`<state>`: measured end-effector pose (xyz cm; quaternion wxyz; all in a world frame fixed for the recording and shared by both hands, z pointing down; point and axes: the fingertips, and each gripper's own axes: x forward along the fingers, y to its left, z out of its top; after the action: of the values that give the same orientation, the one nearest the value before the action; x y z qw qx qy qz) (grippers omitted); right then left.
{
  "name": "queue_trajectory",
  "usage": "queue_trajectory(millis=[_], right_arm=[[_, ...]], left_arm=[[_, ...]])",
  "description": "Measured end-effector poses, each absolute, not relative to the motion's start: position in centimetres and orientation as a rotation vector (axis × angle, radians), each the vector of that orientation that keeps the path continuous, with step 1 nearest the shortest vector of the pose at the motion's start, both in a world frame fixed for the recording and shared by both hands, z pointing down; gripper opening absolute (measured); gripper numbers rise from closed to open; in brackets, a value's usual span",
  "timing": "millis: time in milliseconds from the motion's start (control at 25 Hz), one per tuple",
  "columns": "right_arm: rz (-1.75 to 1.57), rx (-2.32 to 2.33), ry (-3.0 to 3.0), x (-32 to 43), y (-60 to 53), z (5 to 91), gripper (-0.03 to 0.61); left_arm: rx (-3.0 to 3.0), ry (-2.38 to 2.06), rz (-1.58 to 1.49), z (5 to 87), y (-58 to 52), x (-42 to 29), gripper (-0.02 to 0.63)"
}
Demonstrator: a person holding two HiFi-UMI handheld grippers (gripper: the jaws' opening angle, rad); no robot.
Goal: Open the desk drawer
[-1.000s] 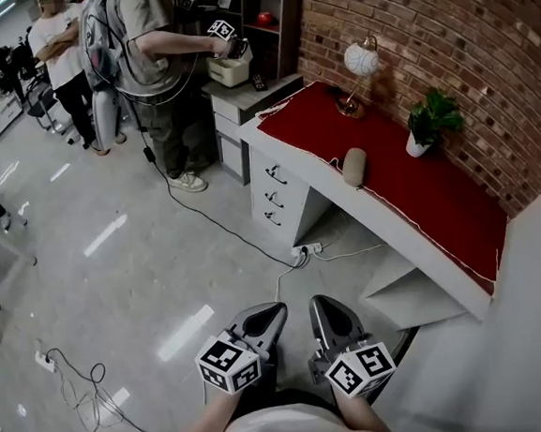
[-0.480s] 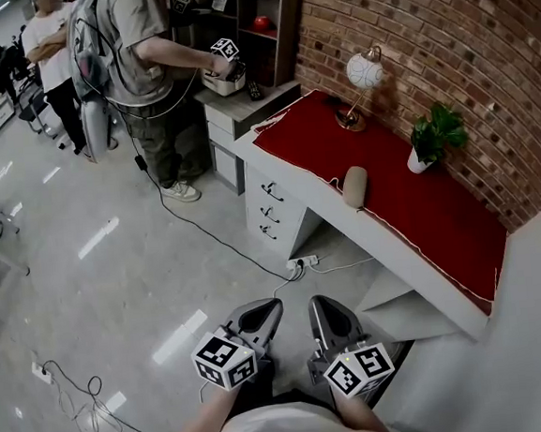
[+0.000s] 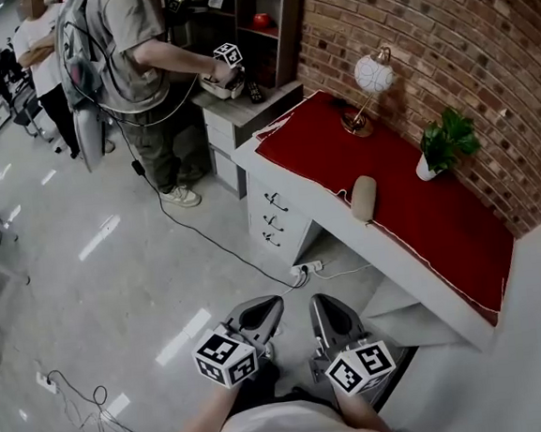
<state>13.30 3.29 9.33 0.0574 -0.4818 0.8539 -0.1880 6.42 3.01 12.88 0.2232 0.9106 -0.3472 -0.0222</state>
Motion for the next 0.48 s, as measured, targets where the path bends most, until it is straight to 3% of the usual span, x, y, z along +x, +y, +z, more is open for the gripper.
queue_trajectory(millis=[480], right_arm=[[-0.528,-1.478,2.606,12.0,-2.0,10.2,0.018]], left_arm=[[2.513,-0.958,-0.054,14.4,-2.3,4.5,0.011]])
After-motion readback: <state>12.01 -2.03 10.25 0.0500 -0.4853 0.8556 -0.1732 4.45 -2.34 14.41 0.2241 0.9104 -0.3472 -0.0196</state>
